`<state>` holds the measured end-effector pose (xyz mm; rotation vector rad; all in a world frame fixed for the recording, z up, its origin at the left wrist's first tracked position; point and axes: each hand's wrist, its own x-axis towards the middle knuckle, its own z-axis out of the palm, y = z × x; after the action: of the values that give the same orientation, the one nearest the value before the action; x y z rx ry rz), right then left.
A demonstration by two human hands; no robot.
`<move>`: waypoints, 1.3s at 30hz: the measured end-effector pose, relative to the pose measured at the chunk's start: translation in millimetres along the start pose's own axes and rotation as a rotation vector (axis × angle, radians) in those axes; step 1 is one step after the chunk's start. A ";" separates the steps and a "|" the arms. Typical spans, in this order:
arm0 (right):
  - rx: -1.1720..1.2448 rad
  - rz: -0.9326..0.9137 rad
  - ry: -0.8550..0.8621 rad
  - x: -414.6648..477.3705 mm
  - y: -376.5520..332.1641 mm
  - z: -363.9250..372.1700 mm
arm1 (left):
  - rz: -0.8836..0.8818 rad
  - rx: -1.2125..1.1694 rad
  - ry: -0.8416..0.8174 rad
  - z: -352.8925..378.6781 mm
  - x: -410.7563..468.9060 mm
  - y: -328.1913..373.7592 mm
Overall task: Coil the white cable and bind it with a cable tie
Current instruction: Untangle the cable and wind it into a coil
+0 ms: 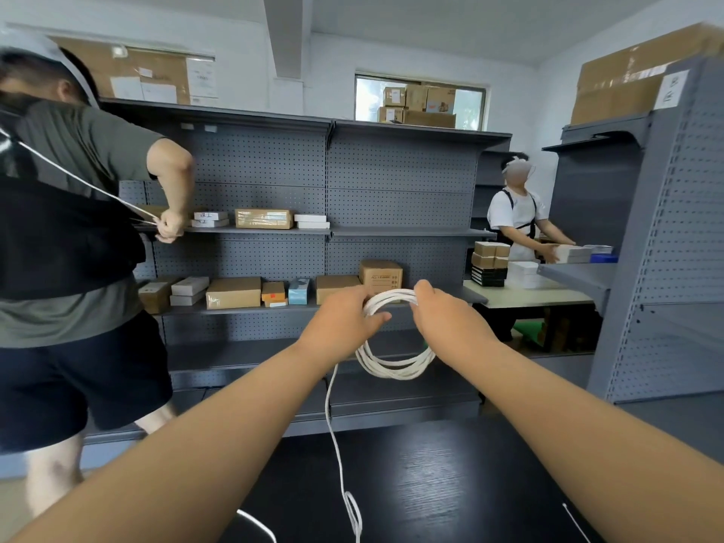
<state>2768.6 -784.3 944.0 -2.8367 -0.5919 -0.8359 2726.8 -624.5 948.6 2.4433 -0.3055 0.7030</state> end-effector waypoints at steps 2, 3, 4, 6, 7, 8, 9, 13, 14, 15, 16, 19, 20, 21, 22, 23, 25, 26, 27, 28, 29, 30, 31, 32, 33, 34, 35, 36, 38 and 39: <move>0.026 0.049 0.039 0.1 3.9 1.6 | -0.101 -0.127 -0.043 0.0 -2.0 -0.2; 0.028 0.069 0.053 -0.1 5.8 1.4 | -0.144 -0.196 -0.064 -0.3 -3.1 -0.5; 0.014 0.084 0.063 -0.5 7.4 0.7 | -0.188 -0.275 -0.081 -1.3 -4.0 -0.4; -0.025 0.086 0.077 -2.2 9.8 -2.1 | -0.273 -0.437 -0.112 -4.0 -4.5 0.8; -0.042 0.081 0.077 -3.1 10.3 -3.6 | -0.308 -0.492 -0.121 -4.9 -4.2 2.0; -0.052 0.081 0.077 -4.0 10.7 -4.5 | -0.332 -0.524 -0.116 -5.3 -3.7 3.6; -0.051 0.083 0.081 -4.8 10.6 -5.3 | -0.348 -0.543 -0.088 -5.1 -3.2 5.5; 0.008 0.105 0.084 -4.8 6.7 -6.7 | -0.355 -0.556 0.155 1.6 -1.9 16.4; 0.030 0.116 0.076 -4.2 5.0 -7.0 | -0.349 -0.543 0.214 4.1 -2.3 19.4; 0.053 0.130 0.064 -3.9 3.0 -7.9 | -0.336 -0.524 0.265 6.8 -2.9 21.4; 0.083 0.149 0.057 -3.9 1.5 -8.5 | -0.317 -0.507 0.305 10.0 -3.7 22.6; 0.195 0.205 0.065 -5.6 -2.9 -11.2 | -0.258 -0.433 0.377 20.6 -6.2 21.9; 0.226 0.219 0.068 -6.5 -4.3 -11.9 | -0.250 -0.414 0.387 24.3 -6.9 21.3; 0.253 0.230 0.069 -7.2 -5.8 -12.8 | -0.242 -0.417 0.397 27.4 -7.9 21.2; 0.278 0.241 0.066 -7.8 -7.0 -13.5 | -0.232 -0.447 0.406 29.9 -9.2 21.5; 0.306 0.254 0.060 -8.2 -8.4 -14.5 | -0.225 -0.491 0.412 31.5 -10.8 22.0; 0.386 0.296 0.046 -8.3 -9.1 -16.2 | -0.242 -0.559 0.410 33.9 -13.8 20.9; 0.433 0.324 0.042 -8.2 -8.5 -17.0 | -0.260 -0.578 0.398 34.6 -14.6 18.9; 0.477 0.350 0.041 -8.1 -7.5 -17.8 | -0.274 -0.590 0.379 34.9 -15.1 16.2; 0.510 0.372 0.043 -8.1 -6.3 -18.2 | -0.278 -0.595 0.356 35.1 -15.6 13.5; 0.535 0.388 0.043 -8.2 -5.7 -18.5 | -0.273 -0.592 0.333 35.1 -16.0 11.4; 0.556 0.399 0.042 -8.4 -5.4 -18.2 | -0.262 -0.579 0.308 34.7 -16.4 10.0; 0.576 0.406 0.037 -8.8 -5.2 -17.6 | -0.244 -0.552 0.281 34.0 -16.7 9.3; 0.594 0.409 0.031 -9.3 -5.1 -16.4 | -0.220 -0.499 0.254 33.3 -16.6 8.7; 0.604 0.408 0.023 -10.0 -4.8 -15.4 | -0.193 -0.418 0.232 32.2 -16.4 8.1; 0.603 0.404 0.013 -10.6 -4.3 -14.5 | -0.166 -0.330 0.216 30.6 -16.1 7.3; 0.595 0.395 0.002 -11.1 -3.4 -14.2 | -0.143 -0.254 0.209 28.8 -15.9 6.2; 0.584 0.379 -0.003 -11.2 -2.3 -14.3 | -0.122 -0.202 0.203 26.5 -15.2 5.6; 0.535 0.327 0.013 -10.6 0.6 -16.6 | -0.069 -0.104 0.189 21.8 -12.2 3.3; 0.481 0.295 0.026 -10.1 2.1 -18.9 | -0.031 -0.031 0.181 19.4 -9.8 2.4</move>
<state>2752.3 -793.9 954.4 -2.3885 -0.3055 -0.5824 2725.7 -637.2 930.9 2.3302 -0.2047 0.8919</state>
